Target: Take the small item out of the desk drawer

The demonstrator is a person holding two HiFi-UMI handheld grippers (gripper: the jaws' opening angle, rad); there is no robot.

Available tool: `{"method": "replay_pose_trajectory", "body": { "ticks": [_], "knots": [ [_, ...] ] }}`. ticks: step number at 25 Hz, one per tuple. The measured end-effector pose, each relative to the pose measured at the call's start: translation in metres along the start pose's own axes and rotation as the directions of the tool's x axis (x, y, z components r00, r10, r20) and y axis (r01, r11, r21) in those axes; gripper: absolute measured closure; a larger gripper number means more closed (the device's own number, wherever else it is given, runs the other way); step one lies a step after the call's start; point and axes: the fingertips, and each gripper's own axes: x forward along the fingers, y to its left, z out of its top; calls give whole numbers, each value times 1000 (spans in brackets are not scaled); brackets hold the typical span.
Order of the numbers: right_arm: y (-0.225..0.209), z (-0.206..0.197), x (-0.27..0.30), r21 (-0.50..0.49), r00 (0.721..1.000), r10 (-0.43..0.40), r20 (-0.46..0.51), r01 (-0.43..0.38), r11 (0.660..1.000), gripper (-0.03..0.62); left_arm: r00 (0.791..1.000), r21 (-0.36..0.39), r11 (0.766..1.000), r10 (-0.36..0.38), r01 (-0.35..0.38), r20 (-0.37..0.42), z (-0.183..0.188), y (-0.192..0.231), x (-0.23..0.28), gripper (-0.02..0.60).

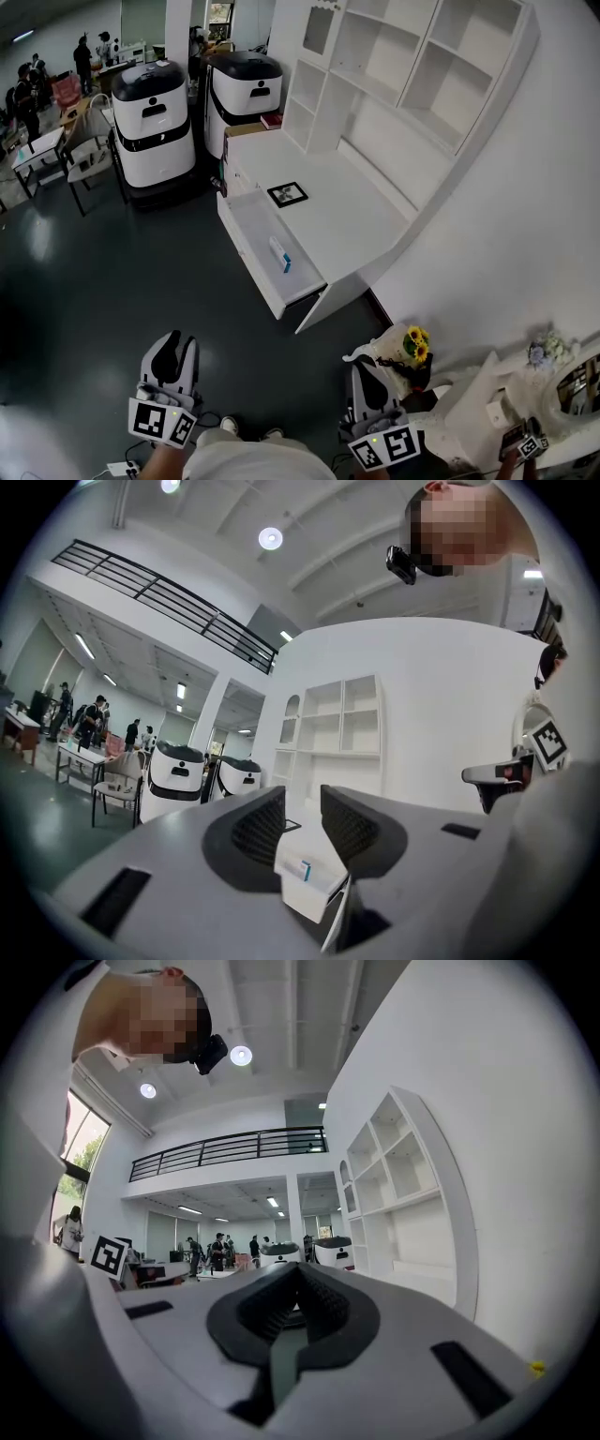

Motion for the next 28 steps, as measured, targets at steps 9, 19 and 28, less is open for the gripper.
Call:
{"method": "replay_pose_trajectory", "body": {
  "ticks": [9, 19, 28],
  "knots": [
    [-15, -10, -38, -10, 1000, -12, -24, 11, 1000, 585, 998, -8, 998, 56, -56, -31, -16, -19, -16, 305],
    [-41, -23, -57, 20, 999, -8, -32, 8, 1000, 585, 996, 3, 997, 71, -71, -55, -31, -50, -13, 231],
    [-57, -32, -34, 26, 998, 21, -59, -19, 999, 585, 988, -40, 989, 139, -142, -73, -48, -34, 5, 86]
  ]
}}
